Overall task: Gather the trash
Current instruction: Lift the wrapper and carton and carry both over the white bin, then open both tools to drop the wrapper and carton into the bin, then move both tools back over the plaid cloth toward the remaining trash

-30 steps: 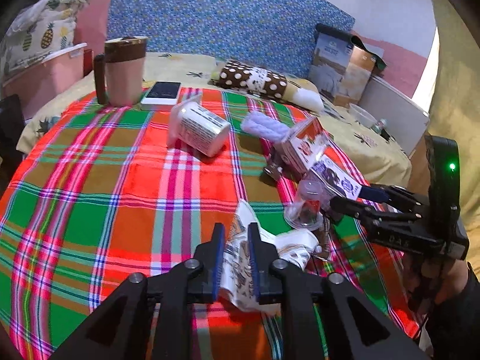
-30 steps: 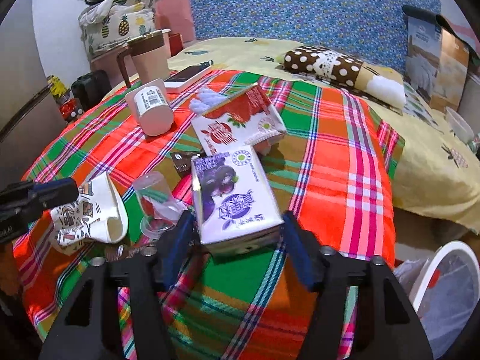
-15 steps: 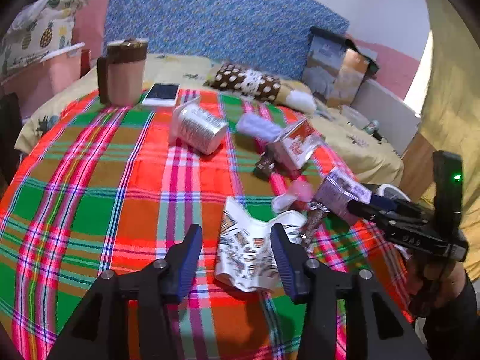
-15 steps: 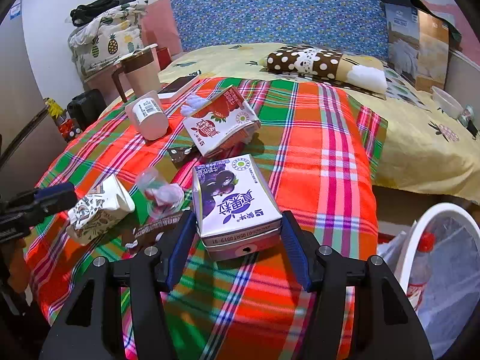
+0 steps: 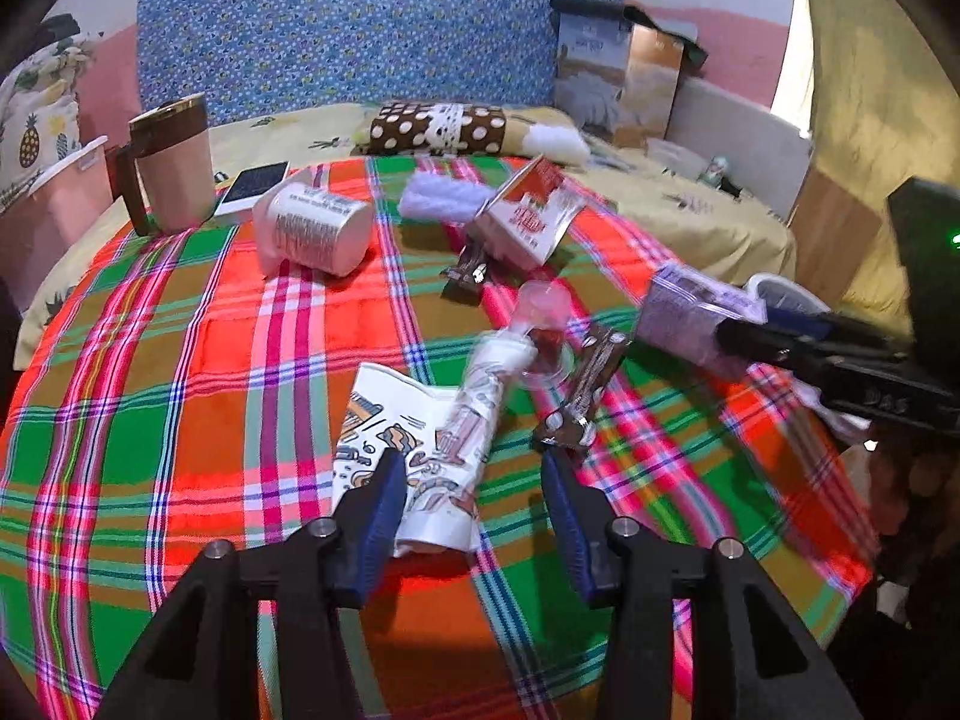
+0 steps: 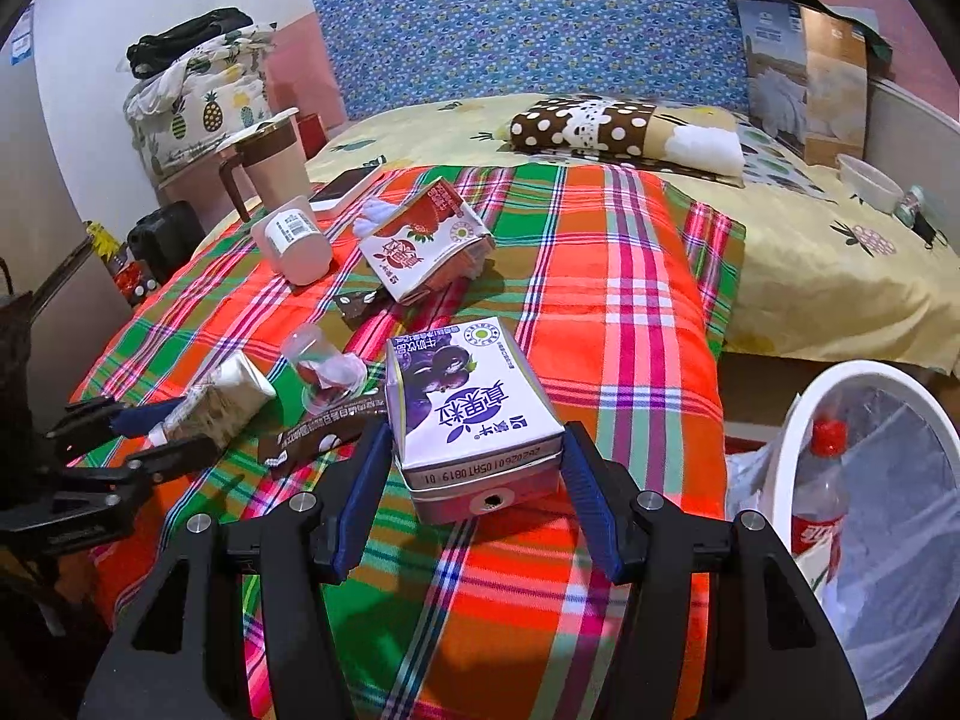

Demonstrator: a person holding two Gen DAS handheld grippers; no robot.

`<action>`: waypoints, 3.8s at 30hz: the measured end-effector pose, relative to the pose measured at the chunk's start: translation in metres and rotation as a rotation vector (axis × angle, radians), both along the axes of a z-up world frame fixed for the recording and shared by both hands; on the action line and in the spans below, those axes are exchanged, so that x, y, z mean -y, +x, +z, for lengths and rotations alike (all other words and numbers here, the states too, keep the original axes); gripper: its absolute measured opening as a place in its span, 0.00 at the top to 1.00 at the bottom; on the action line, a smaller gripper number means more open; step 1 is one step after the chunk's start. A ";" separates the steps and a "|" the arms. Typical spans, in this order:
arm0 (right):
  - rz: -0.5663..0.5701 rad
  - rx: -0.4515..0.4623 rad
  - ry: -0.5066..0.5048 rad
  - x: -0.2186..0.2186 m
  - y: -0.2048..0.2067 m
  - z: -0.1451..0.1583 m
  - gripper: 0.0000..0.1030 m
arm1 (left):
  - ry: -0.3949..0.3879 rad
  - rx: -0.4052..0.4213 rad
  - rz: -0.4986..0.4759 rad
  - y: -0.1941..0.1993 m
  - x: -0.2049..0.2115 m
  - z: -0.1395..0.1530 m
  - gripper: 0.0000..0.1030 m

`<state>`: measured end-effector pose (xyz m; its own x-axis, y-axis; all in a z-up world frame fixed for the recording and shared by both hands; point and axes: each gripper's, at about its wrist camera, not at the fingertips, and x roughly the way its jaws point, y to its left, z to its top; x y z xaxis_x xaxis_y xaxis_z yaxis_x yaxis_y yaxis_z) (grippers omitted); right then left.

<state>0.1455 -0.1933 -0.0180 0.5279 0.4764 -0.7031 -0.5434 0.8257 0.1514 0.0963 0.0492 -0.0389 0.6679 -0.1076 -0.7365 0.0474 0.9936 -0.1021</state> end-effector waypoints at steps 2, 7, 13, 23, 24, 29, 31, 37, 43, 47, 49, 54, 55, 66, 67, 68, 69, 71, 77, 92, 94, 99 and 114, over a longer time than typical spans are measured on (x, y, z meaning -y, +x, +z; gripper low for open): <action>-0.003 0.001 0.004 0.002 -0.002 0.000 0.43 | 0.013 0.003 0.002 -0.001 0.001 0.000 0.78; -0.013 0.006 0.022 0.006 -0.007 0.002 0.43 | -0.005 0.015 0.017 -0.003 -0.001 0.003 0.81; -0.034 0.023 0.049 0.015 -0.015 0.008 0.43 | -0.041 0.061 0.029 -0.013 0.001 0.019 0.81; -0.075 0.042 0.077 0.031 -0.025 0.013 0.43 | -0.080 0.100 -0.037 -0.017 0.036 0.040 0.81; -0.080 0.044 0.079 0.033 -0.025 0.013 0.43 | -0.087 0.102 -0.045 -0.017 0.040 0.041 0.81; -0.110 0.054 0.082 0.045 -0.027 0.016 0.43 | -0.102 0.107 -0.084 -0.011 0.061 0.046 0.81; -0.123 0.057 0.082 0.049 -0.028 0.017 0.43 | -0.109 0.109 -0.101 -0.008 0.069 0.047 0.81; -0.173 0.063 0.080 0.067 -0.029 0.015 0.43 | -0.123 0.101 -0.149 0.005 0.094 0.046 0.81; -0.229 0.059 0.077 0.087 -0.028 0.013 0.43 | -0.130 0.096 -0.209 0.017 0.121 0.046 0.81; -0.274 0.058 0.078 0.105 -0.028 0.012 0.43 | -0.139 0.090 -0.252 0.025 0.141 0.046 0.81; -0.300 0.056 0.077 0.115 -0.028 0.011 0.43 | -0.142 0.088 -0.273 0.028 0.151 0.045 0.81; -0.373 0.050 0.073 0.138 -0.027 0.008 0.43 | -0.144 0.087 -0.332 0.037 0.177 0.044 0.81; -0.385 0.048 0.072 0.142 -0.028 0.008 0.43 | -0.144 0.087 -0.345 0.040 0.183 0.044 0.81; -0.492 0.008 0.057 0.181 -0.027 -0.005 0.43 | -0.152 0.071 -0.478 0.060 0.245 0.033 0.81; -0.501 0.003 0.055 0.184 -0.026 -0.007 0.43 | -0.152 0.067 -0.488 0.062 0.249 0.031 0.81; -0.509 0.000 0.050 0.186 -0.026 -0.008 0.43 | -0.152 0.063 -0.498 0.062 0.254 0.030 0.81; -0.517 -0.001 0.045 0.189 -0.025 -0.008 0.43 | -0.151 0.058 -0.512 0.064 0.260 0.027 0.81; -0.531 -0.004 0.036 0.194 -0.025 -0.010 0.43 | -0.149 0.054 -0.533 0.065 0.269 0.024 0.81; -0.558 -0.019 0.015 0.204 -0.024 -0.015 0.43 | -0.154 0.025 -0.573 0.074 0.289 0.014 0.81; -0.547 -0.021 -0.015 0.203 -0.024 -0.015 0.42 | -0.197 0.053 -0.553 0.078 0.283 0.023 0.64; -0.545 -0.016 -0.014 0.202 -0.024 -0.014 0.42 | -0.203 0.053 -0.541 0.077 0.278 0.025 0.64; -0.549 -0.002 -0.009 0.201 -0.026 -0.010 0.42 | -0.214 0.050 -0.512 0.070 0.263 0.026 0.64; -0.463 0.052 0.028 0.167 -0.039 0.009 0.42 | -0.237 0.077 -0.416 0.036 0.203 0.040 0.64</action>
<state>0.1061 -0.3606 -0.0091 0.7236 0.2007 -0.6604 -0.1256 0.9791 0.1599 0.1322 -0.1537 0.0010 0.5838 -0.5361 -0.6097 0.4522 0.8384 -0.3043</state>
